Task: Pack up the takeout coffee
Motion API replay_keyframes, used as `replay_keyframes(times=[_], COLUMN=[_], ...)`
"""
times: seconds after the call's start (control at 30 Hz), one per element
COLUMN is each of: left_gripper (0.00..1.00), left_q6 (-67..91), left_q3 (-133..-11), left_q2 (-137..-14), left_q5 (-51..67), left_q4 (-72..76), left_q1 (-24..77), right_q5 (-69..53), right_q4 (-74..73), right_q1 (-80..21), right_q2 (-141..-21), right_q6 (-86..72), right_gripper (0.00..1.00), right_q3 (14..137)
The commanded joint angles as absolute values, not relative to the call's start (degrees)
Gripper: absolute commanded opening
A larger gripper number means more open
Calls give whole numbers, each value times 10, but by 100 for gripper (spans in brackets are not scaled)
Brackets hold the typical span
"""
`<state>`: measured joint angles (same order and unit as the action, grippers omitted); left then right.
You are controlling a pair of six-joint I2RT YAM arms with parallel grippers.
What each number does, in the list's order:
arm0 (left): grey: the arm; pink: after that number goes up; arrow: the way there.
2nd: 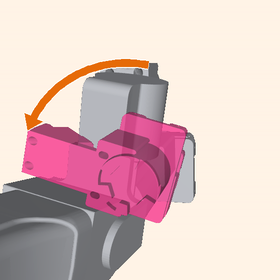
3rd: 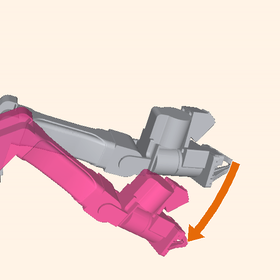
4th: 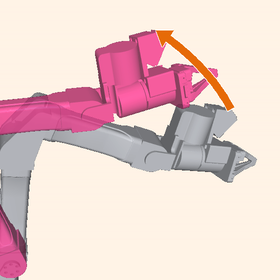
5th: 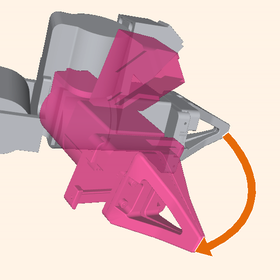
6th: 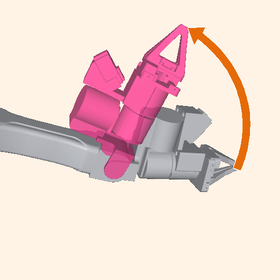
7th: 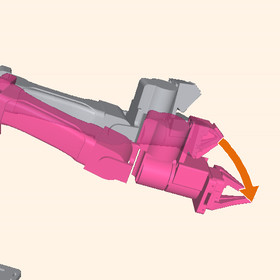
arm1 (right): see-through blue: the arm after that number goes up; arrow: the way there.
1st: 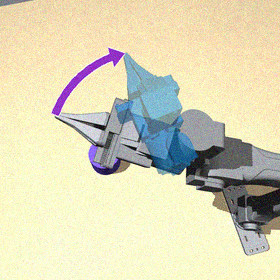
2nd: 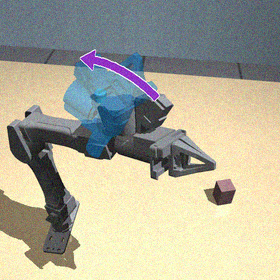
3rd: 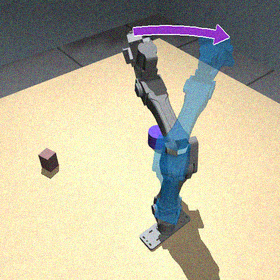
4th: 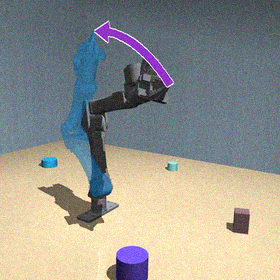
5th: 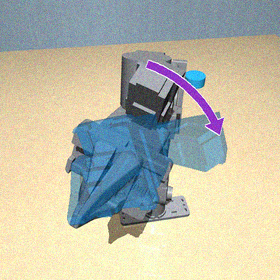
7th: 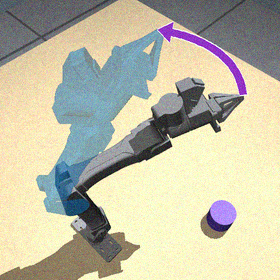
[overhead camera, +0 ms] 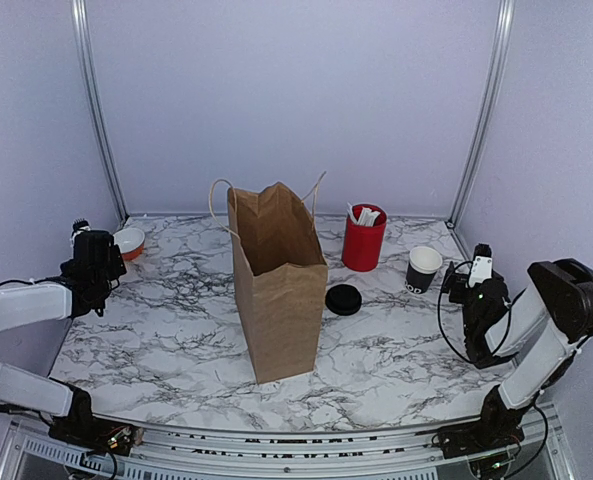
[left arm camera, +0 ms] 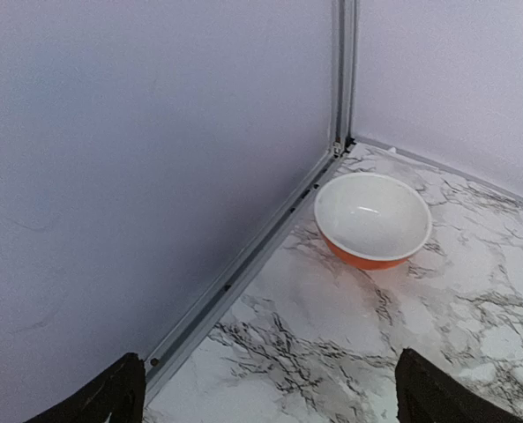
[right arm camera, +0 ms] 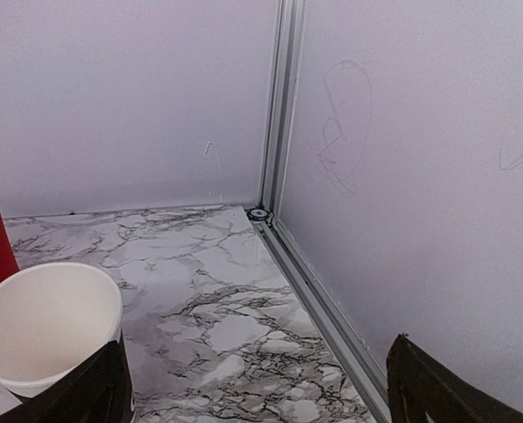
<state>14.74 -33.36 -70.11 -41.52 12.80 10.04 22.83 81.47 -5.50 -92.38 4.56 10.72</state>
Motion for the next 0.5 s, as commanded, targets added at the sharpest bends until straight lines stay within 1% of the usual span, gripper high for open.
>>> replay_keyframes(times=[0.0,0.13,0.23,0.3,0.4,0.43,0.47], left_gripper=[99,99,99,99,99,99,99], left_q6=[104,72,51,22,9,2,0], left_q3=[-266,-227,-207,-175,-130,-129,-135], left_q2=[-755,-822,-833,-834,-850,-854,-854], left_q5=[-484,-481,-419,-369,-355,-349,-340], left_q4=[360,495,553,623,730,740,719], left_q1=[80,80,81,82,82,84,85], right_q5=[234,234,234,234,234,234,234], right_q4=[833,833,833,833,833,833,833], right_q1=[-53,-52,-53,-53,-53,-53,-53], right_q2=[-927,-928,-927,-928,-927,-927,-927], right_q6=[47,47,47,47,47,47,47], right_gripper=[100,100,100,100,100,100,100], right_q3=[114,113,114,114,114,114,114])
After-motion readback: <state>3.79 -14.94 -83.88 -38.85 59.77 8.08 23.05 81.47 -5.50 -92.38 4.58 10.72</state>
